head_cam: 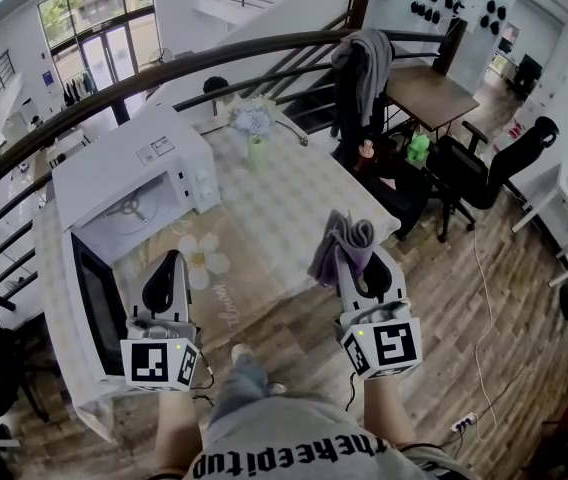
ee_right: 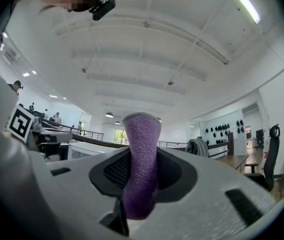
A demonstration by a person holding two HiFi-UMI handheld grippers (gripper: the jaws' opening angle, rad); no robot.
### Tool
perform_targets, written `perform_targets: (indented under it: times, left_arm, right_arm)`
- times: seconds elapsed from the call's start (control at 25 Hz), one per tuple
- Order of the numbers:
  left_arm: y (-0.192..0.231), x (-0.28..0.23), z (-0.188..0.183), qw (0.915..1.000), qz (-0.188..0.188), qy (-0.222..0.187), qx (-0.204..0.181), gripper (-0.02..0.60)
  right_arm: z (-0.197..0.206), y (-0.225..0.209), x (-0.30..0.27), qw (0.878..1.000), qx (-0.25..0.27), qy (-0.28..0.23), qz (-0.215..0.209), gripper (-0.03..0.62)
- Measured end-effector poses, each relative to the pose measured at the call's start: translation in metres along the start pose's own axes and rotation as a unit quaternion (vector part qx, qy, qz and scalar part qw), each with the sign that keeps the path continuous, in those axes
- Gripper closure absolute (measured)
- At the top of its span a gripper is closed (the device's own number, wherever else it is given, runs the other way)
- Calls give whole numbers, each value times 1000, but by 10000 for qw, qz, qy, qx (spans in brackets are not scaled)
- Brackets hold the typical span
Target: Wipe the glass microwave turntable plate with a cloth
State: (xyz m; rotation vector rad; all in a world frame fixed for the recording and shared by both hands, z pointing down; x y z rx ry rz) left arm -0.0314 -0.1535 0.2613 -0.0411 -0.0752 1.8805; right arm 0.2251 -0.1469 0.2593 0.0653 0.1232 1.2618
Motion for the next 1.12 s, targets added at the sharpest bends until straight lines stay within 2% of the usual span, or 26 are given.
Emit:
perform_targets:
  times: [1.12]
  left_arm:
    - [-12, 10, 7, 9999, 111, 23, 83, 571]
  right_arm:
    - [4, 9, 18, 9999, -29, -99, 59, 487]
Point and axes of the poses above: the fingertips, and each gripper's own axes: x backward along the fingers, y to its left, z out of its underside, the point moved 1 cm from there along x, backward along the fingers, and after that the axes turned 10 degrees about y, right-handed, at the moved point
